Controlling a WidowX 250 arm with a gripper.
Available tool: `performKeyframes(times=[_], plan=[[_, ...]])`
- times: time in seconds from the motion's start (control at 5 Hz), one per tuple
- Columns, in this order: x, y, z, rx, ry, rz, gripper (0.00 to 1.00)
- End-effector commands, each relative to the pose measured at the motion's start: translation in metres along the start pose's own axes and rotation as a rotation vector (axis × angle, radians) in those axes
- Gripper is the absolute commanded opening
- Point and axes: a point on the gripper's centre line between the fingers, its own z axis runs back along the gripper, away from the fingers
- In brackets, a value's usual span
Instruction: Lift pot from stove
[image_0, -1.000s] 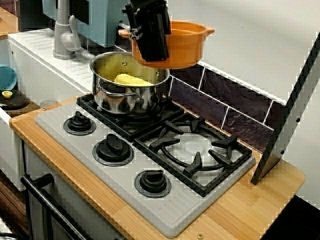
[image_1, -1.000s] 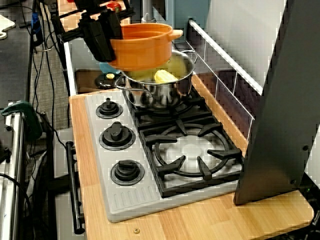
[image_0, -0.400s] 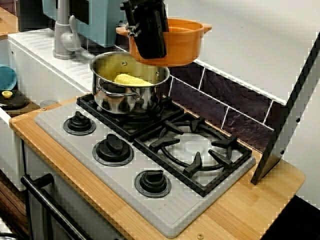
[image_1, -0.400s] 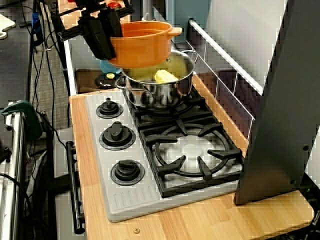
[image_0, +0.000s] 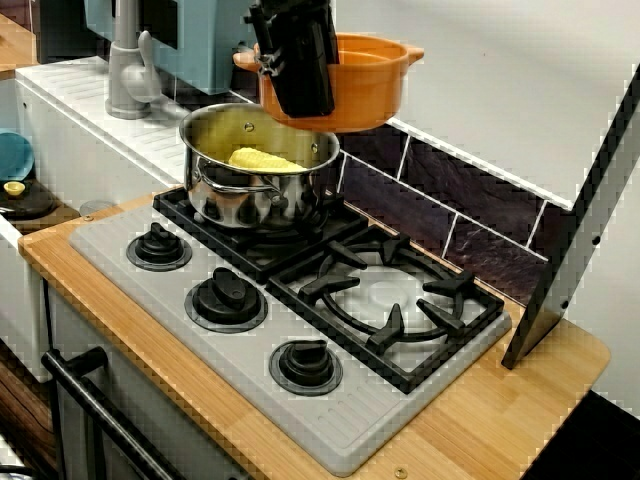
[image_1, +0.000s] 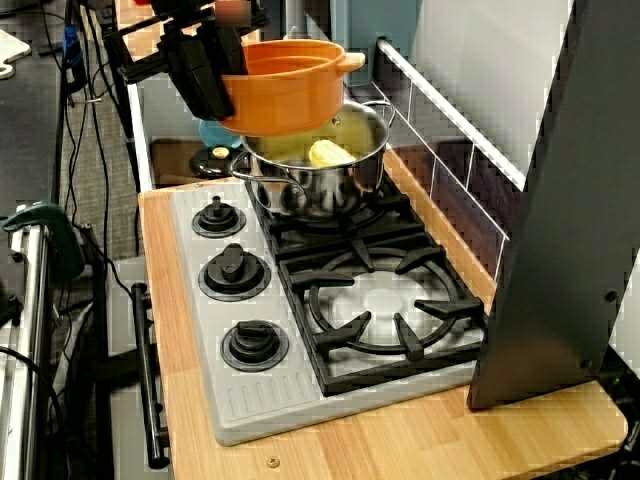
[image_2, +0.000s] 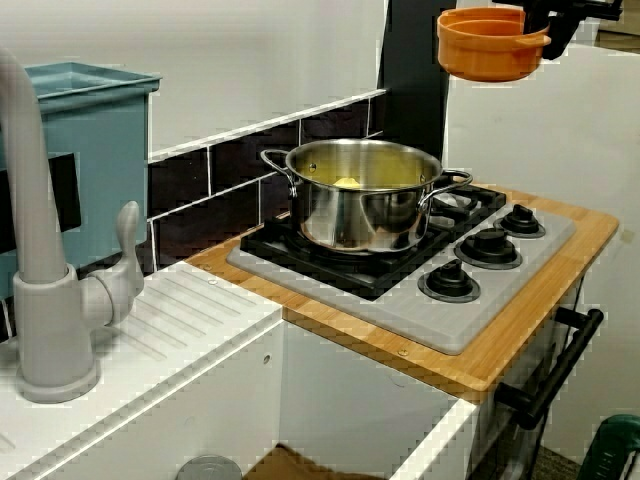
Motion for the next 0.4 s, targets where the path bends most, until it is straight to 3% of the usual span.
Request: performKeyframes(times=[0.0,0.2], plan=[[0.0052,0.0059,0.0132,0.039,-0.036,-0.008,0.0],[0.0057,0.0094,0.0143,0.042,-0.037,0.002,0.0]])
